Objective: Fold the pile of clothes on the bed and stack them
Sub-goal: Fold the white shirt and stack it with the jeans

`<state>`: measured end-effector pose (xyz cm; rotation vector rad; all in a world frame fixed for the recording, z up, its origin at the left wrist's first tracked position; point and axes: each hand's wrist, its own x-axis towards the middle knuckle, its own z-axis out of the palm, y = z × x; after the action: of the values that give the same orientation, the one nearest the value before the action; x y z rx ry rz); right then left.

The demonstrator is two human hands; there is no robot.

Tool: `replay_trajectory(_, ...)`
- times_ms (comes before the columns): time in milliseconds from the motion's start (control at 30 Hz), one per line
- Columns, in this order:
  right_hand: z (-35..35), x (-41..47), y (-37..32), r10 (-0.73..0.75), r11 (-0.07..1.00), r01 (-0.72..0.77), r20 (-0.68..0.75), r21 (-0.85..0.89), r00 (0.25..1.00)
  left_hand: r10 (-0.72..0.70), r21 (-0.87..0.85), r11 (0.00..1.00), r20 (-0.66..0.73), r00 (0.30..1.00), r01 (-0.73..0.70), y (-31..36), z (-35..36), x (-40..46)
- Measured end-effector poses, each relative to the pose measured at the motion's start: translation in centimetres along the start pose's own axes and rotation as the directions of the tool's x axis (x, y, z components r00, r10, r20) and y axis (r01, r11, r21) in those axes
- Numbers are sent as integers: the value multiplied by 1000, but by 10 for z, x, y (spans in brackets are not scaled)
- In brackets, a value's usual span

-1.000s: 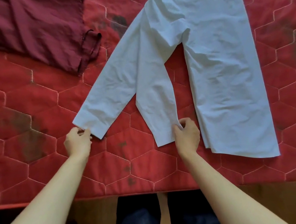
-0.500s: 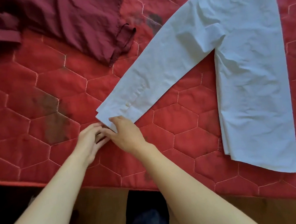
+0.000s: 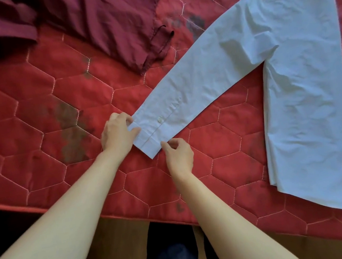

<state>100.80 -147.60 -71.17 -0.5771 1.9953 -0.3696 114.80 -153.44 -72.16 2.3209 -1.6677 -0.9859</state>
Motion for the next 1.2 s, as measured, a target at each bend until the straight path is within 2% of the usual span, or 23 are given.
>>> replay_trajectory(133,17,-6,-7,60,998,-60,-27,1,998,30,203,978,84,996,-46,4,-4,3)
replay_trajectory(167,19,-9,-8,51,998,-48,-65,33,997,43,173,983,105,994,-60,4,-5,3)
replay_trajectory(233,21,-15,-10,-17,991,39,-177,125,984,85,6,996,90,992,-86,5,-11,4)
replay_trajectory(267,22,-18,-11,-67,981,105,-229,160,971,112,-71,992,40,993,-109,5,-15,5)
replay_trajectory(333,24,-22,-13,-123,965,177,-266,191,956,138,-103,984,-51,989,-143,2,-23,10)
replay_trajectory(400,31,-23,-14,-64,973,109,-213,202,975,103,-68,992,-20,994,-105,-2,-23,13)
replay_trajectory(467,38,-22,-12,57,972,-12,-185,236,981,45,-40,998,46,998,-44,-4,-16,12)
replay_trajectory(600,48,-17,-19,157,921,-96,-134,378,979,-6,-55,998,33,999,8,-2,-12,17)
replay_trajectory(667,49,-14,-21,206,911,-163,-78,378,975,-36,-109,993,87,996,46,-1,-15,19)
replay_trajectory(767,41,-14,-25,236,902,-213,-17,375,972,-57,-281,954,163,985,102,3,-19,15)
replay_trajectory(833,36,-17,-32,177,899,-148,-33,411,984,-45,-441,889,176,983,119,10,-31,13)
replay_trajectory(900,30,-25,-40,37,879,16,-100,476,994,-5,-607,789,145,989,93,19,-50,12)
replay_trajectory(967,25,-35,-47,-106,843,154,-121,516,987,-33,-703,706,90,995,87,24,-61,10)
replay_trajectory(1000,26,-39,-47,-120,851,147,-86,505,989,-90,-714,688,93,992,129,26,-62,6)
replay_trajectory(1067,28,-49,-48,-32,909,34,-12,415,999,-201,-684,694,115,973,224,30,-60,-4)
replay_trajectory(1100,29,-52,-47,-5,938,19,-42,346,999,-222,-673,704,92,971,225,31,-57,-6)
replay_trajectory(1200,35,-56,-54,-154,918,183,-109,352,982,-201,-681,721,-29,979,128,29,-57,-7)
